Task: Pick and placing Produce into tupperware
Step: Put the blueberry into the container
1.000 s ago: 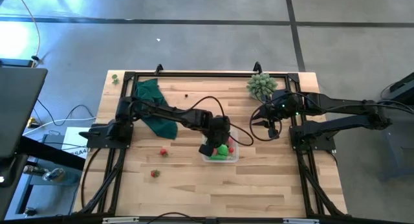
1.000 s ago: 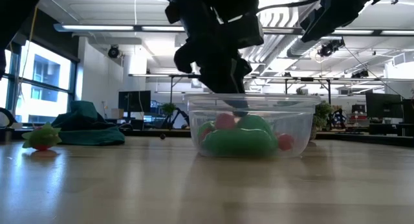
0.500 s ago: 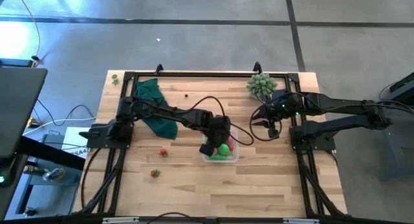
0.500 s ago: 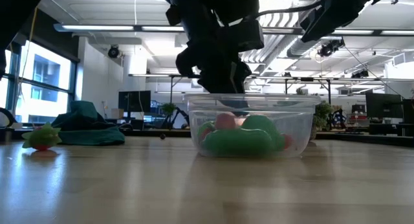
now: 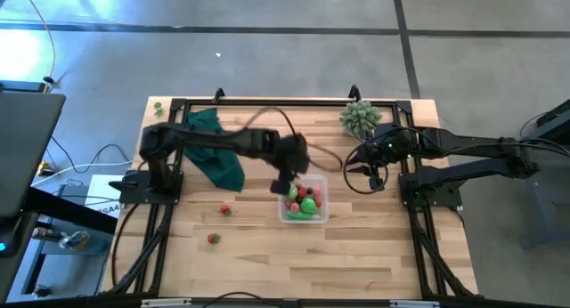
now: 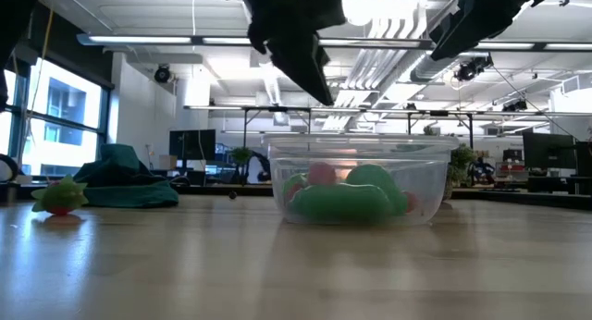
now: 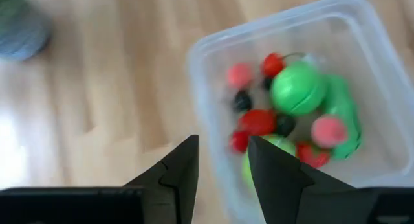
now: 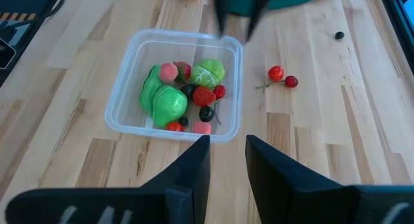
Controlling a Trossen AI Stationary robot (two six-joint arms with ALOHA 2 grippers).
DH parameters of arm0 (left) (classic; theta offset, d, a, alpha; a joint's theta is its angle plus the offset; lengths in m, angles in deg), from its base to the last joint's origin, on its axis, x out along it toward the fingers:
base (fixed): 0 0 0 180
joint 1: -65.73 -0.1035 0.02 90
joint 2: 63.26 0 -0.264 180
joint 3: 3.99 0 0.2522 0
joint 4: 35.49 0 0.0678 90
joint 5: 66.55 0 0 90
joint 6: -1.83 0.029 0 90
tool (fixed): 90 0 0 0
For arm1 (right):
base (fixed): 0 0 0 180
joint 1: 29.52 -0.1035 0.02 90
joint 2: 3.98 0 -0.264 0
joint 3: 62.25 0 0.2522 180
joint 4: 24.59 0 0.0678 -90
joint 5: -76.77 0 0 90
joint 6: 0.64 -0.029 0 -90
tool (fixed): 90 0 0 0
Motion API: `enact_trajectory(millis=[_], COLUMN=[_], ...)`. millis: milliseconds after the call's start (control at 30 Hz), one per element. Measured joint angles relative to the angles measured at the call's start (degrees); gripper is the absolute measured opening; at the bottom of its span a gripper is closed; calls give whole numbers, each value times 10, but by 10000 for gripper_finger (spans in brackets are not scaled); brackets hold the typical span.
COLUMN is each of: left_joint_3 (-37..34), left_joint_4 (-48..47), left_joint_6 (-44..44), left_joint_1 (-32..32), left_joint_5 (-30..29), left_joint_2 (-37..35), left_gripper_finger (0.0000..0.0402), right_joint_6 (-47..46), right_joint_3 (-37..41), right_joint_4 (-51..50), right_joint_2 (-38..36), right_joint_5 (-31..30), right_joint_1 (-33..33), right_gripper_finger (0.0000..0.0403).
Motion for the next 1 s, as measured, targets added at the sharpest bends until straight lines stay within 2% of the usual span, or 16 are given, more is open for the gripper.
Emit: enact_trajectory(millis=[300,433,567,733,900,1000], left_joint_3=[-4,-51,-148,-281,-364,-386], left_joint_4=[-79,-59,20,179,300,309], left_joint_6=[65,107,123,122,108,103], left_joint_1=[-126,-196,-267,-345,-383,-382], left_joint_5=[23,63,126,183,181,144], left_joint_2=[-77,-108,-141,-160,-160,-160], left_gripper_finger=[122,122,122,122,122,122], right_joint_6=[0,0,0,0,0,0], right_joint_3=[0,0,0,0,0,0], right_joint_4=[0,0,0,0,0,0], right_joint_2=[0,0,0,0,0,0], right_joint_5=[0,0,0,0,0,0], right_joint_1=[0,0,0,0,0,0], right_gripper_finger=[89,89,89,89,89,89])
